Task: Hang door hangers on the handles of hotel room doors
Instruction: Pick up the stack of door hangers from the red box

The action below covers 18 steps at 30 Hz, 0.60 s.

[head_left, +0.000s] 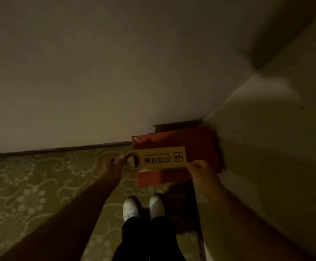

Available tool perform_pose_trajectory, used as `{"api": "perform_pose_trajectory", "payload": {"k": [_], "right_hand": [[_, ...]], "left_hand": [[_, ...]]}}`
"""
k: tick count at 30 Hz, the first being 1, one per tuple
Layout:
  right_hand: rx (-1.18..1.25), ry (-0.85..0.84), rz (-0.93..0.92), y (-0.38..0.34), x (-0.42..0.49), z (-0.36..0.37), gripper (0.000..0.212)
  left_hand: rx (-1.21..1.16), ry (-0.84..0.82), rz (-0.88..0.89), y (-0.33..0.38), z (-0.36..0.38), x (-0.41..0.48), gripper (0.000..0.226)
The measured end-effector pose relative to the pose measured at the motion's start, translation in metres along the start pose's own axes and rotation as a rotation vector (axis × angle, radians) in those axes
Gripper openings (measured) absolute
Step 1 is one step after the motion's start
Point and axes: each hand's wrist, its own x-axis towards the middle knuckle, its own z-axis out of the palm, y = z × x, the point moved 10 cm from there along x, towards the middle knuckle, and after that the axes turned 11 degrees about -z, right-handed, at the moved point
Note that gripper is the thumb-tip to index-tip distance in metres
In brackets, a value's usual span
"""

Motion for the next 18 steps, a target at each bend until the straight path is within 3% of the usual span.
{"api": "perform_pose_trajectory", "payload": {"k": [4, 9, 18], "right_hand": [[0.021, -0.006, 0.038, 0.018, 0.018, 0.014, 0.055], [0.047, -0.014, 0.072, 0.025, 0.033, 0.025, 0.05], [0.013, -0.047, 0.094, 0.029, 0.032, 0.021, 0.051]], "left_hand": [[-0.054, -0.075, -0.108, -0.021, 0.016, 0.026, 0.028], [0.002, -0.088, -0.196, -0.039, 0.022, 0.043, 0.038], [-0.134, -0.13, -0.242, -0.046, 0.031, 0.035, 0.024]]}}
